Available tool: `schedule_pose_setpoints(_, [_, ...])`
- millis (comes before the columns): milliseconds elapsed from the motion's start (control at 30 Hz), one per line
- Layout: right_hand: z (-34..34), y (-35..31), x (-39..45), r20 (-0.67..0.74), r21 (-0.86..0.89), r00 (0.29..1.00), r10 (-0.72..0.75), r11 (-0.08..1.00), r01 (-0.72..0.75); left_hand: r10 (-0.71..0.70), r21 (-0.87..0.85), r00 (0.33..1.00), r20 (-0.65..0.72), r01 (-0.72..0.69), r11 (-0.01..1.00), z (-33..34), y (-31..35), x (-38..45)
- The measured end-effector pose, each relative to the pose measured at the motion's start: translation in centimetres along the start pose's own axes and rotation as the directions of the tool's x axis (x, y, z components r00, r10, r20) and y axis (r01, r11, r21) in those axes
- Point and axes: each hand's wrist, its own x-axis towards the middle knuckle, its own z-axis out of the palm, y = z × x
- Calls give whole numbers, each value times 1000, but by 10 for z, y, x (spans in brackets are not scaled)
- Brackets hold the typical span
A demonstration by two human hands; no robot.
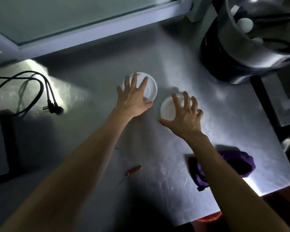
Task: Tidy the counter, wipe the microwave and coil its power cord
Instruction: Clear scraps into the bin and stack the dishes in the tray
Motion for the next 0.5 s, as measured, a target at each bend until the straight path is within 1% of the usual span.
schedule_pose_setpoints(233, [0,10,17,-7,4,1000,-12,1000,12,-59,-26,993,101,62,998,2,11,29])
schedule_pose_setpoints(500, [0,6,30,10,-26,999,-35,999,35,-93,-48,992,83,98,994,1,17,31])
